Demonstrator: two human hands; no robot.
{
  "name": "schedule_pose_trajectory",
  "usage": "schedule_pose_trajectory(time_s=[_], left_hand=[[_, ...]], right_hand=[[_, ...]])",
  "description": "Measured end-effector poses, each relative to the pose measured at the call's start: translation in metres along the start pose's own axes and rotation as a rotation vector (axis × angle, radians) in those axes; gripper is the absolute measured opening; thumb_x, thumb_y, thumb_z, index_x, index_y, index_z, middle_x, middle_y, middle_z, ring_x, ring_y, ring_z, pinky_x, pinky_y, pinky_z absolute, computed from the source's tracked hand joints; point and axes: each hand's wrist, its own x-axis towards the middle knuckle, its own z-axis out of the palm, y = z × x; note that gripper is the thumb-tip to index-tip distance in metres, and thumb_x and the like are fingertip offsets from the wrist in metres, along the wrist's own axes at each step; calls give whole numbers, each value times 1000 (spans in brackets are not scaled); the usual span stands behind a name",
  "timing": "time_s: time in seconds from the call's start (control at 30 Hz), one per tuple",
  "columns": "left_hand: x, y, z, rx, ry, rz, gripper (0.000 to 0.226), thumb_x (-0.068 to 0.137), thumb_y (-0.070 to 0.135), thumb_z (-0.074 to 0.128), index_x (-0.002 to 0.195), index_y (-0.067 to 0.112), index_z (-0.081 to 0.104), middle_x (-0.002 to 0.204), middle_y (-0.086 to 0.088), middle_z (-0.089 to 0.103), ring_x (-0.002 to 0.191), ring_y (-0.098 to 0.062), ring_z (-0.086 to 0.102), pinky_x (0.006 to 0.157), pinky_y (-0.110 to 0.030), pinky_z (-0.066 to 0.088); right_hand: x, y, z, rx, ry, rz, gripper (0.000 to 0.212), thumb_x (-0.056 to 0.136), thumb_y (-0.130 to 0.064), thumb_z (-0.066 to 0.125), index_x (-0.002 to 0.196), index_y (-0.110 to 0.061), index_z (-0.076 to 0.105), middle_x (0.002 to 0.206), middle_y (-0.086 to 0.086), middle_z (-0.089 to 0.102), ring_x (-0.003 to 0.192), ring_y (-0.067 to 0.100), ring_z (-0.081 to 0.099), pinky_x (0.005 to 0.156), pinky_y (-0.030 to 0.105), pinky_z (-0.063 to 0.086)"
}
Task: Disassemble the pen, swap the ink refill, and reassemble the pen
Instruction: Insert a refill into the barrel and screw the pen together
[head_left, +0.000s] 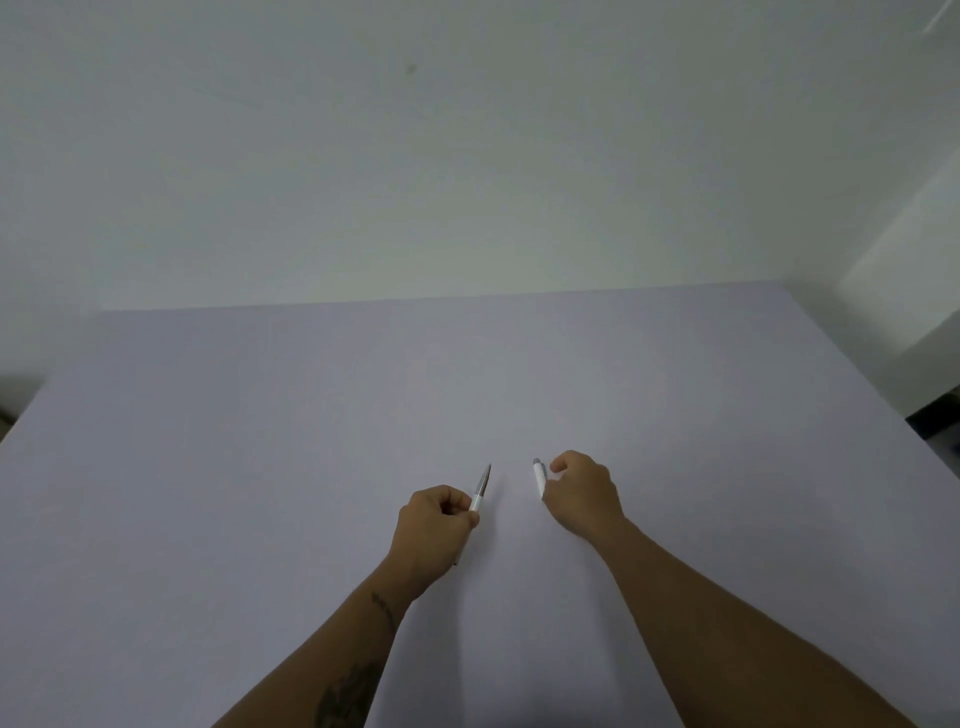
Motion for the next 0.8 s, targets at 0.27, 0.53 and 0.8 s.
schedule_pose_trajectory(time_s=[0.27,0.53,0.8], left_hand=[[7,-7,1,47,12,-66,8,84,13,66,78,16,70,72,2,64,60,-11,54,37,-9,41],[15,-9,-1,83,30,-99,6,84,16,66,80,18,71,75,2,66,63,-11,57,52,-21,48],[15,0,4,102,3,-56,8,84,14,64,82,18,71,79,-2,68,69,-17,59,69,-39,58]], right_hand=[[20,2,24,-185,14,-99,19,92,-20,56,106,-8,55,102,9,61,82,24,55,66,31,41],[22,-10,31,-127,-25,-66,12,84,-17,54,94,-12,59,83,-3,58,76,21,59,61,30,42],[9,-53,9,714,-146,122,11,72,-6,68,72,-16,71,73,-3,74,62,8,67,65,27,50]])
